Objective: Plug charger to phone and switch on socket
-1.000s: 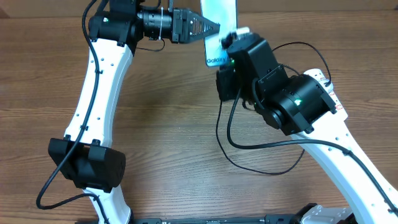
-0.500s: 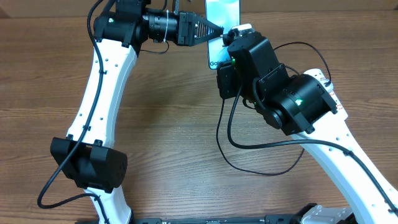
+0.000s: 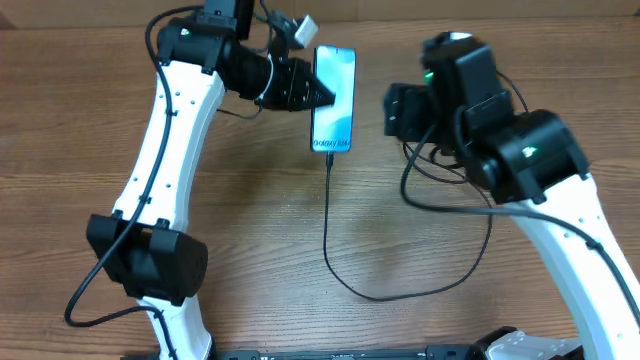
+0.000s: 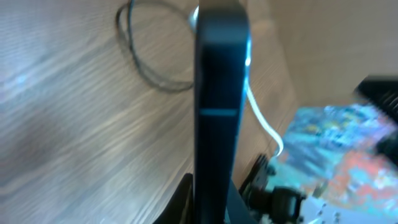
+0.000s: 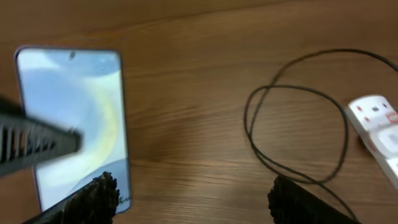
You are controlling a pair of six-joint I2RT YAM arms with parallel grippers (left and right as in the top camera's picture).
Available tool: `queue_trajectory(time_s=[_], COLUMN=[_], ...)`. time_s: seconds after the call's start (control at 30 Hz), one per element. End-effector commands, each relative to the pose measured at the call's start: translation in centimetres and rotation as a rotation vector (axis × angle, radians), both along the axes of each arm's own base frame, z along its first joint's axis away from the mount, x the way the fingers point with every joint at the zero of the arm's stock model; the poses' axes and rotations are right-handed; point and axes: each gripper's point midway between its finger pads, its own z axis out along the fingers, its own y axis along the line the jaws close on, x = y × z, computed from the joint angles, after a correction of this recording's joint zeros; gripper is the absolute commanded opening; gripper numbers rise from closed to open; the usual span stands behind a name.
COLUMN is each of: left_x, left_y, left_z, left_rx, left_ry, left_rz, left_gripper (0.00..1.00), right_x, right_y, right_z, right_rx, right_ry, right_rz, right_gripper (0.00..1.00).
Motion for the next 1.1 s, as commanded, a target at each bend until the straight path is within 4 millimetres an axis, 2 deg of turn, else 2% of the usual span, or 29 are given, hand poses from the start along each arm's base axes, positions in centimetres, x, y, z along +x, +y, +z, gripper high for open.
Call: queue_trajectory(time_s=[0.0,0.3,0.63,0.93,1.07], left_x=[0.1,1.7,3.1,3.5,3.6], left_y=[-0.6,-1.8,-1.5,-0.5,-0.2], left_z=[-2.7,-9.8,-15.5,-18.7,-19.3], left_rx=[0.056,0.09,0.113,0.208,0.236], left_ry=[-0.012,0.156,0.274,0.351,0.384], left_rz=[-0.066,-0.057,-0.017,0.058,0.105], left_gripper=[0.04,0.04,0.04,0.04,0.04], right_x=[-0.2,-1.0,-1.1,-1.1,-1.1], right_y=[-1.1,-2.5,-2.5,-2.5,-2.5], right_z=[1.4,0.2,0.1,0.1,0.1], right_rx=[0.053,0.045,0.041,0.042,0.043], right_ry=[-0.015,0.057,0.066,0.065,0.063], right_rz=[-0.035,-0.055,-0.056,-0.056,-0.056], right_gripper=[0.83,0.84,0.85,0.85,0.85])
